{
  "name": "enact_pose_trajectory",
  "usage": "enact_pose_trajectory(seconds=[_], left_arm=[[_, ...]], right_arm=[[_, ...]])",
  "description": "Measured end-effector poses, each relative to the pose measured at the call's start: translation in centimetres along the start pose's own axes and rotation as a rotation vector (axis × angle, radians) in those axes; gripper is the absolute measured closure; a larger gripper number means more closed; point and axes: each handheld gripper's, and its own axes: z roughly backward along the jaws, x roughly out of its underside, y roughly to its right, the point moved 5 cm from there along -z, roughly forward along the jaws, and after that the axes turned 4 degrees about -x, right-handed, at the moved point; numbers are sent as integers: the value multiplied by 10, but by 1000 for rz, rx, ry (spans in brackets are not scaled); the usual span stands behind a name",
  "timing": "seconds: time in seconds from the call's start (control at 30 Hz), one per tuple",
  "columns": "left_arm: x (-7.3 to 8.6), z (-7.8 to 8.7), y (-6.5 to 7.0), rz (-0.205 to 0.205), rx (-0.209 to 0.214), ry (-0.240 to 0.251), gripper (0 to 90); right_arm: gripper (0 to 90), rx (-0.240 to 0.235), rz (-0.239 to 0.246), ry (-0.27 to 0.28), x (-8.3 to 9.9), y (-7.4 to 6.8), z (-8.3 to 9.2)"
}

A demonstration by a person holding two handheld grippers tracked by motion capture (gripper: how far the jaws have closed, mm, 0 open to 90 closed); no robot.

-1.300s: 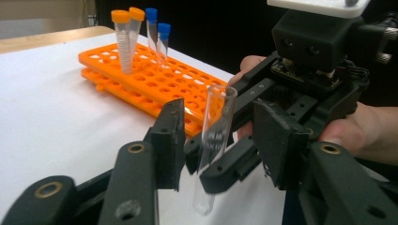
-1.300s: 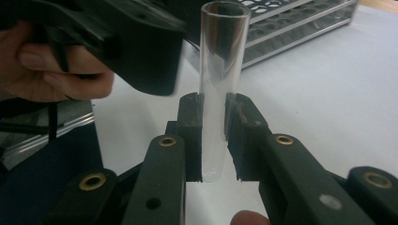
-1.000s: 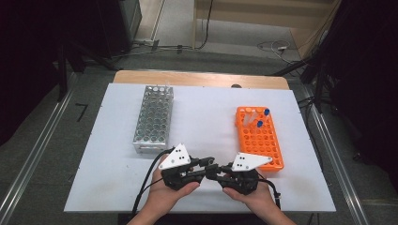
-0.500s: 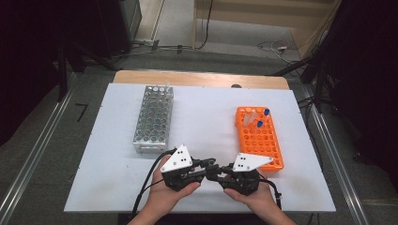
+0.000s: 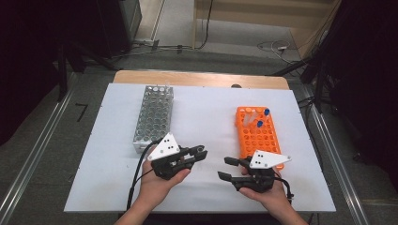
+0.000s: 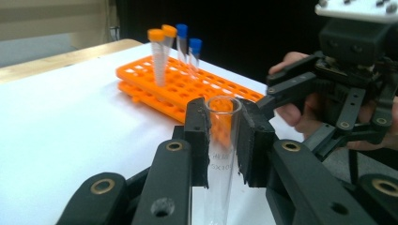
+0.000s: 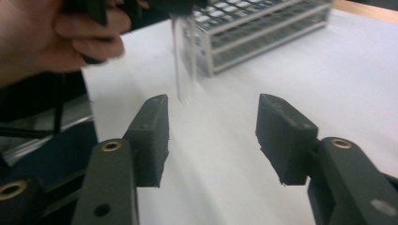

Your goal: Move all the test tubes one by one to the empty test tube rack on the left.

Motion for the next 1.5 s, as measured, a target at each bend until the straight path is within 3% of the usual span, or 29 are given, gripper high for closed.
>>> enact_pose_trajectory(seconds=[0.37, 0.57, 0.73, 0.9, 1.07, 1.27, 1.5], left_arm=[[-16, 7, -33, -10, -83, 11, 765], [-21, 9, -56, -8, -133, 6, 765], [-26, 11, -74, 9, -163, 16, 765], [-33, 11, -94, 30, -196, 27, 765], [-38, 11, -117, 46, -247, 30, 764], [-41, 12, -145, 81, -304, 37, 765], [-51, 10, -168, 77, -358, 37, 764]], right_arm=[[292, 98, -57, 16, 15, 27, 39], [252, 159, -100, 17, 33, 42, 65], [229, 191, -140, 36, 42, 54, 82], [196, 211, -156, 61, 41, 62, 89], [115, 191, -175, 84, 43, 66, 94], [57, 185, -170, 72, 46, 68, 96], [0, 153, -183, 81, 46, 68, 97]])
